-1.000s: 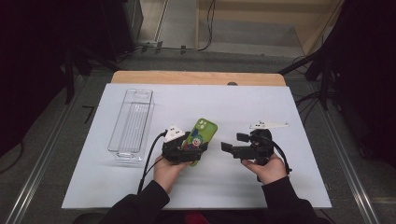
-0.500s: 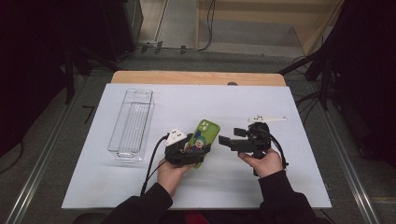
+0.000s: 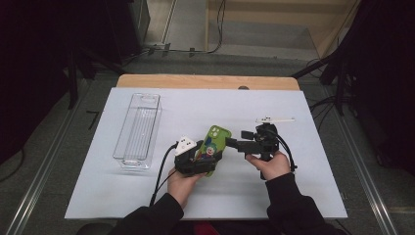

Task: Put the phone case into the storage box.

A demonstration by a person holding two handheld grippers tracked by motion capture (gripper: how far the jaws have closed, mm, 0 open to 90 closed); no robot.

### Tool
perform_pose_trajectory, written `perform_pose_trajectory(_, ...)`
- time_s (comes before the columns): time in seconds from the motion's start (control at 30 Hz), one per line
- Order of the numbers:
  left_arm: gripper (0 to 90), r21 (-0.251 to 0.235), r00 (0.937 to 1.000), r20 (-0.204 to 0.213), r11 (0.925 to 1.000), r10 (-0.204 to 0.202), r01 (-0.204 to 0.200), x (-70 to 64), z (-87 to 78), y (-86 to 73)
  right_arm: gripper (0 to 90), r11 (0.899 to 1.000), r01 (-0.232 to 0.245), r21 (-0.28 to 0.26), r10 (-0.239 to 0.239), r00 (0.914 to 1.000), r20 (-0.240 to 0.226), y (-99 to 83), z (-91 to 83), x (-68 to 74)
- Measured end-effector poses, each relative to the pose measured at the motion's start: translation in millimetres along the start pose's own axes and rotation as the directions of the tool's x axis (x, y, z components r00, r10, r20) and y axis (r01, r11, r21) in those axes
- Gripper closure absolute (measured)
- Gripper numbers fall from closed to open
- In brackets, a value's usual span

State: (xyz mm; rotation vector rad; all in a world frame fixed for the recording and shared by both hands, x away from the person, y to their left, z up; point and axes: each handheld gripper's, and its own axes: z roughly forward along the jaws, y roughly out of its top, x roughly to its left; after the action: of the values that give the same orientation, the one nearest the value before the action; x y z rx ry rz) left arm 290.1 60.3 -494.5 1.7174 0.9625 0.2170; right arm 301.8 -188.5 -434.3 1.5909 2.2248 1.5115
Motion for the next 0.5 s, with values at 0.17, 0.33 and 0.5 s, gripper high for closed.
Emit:
perform_pose_trajectory(0.17,16.6,-0.005,0.9999,-0.015,1.0,0.007,-0.007,-0.3,1.9,-1.2,14.1,1.0,-0.007,0.001,0.007,1.0,0.003,3.1,5.5,-0.6)
perform_pose_trajectory(0.33,16.6,-0.012,0.9996,-0.025,0.9998,0.014,-0.014,-0.8,2.5,-1.5,18.1,1.0,-0.022,0.009,0.022,0.9997,-0.003,6.0,11.6,-1.9)
perform_pose_trajectory(0.5,16.6,-0.011,0.9999,-0.014,0.9999,0.0,0.0,0.0,3.5,-2.1,19.5,1.0,-0.024,0.006,0.024,0.9997,-0.01,10.2,16.6,-0.8)
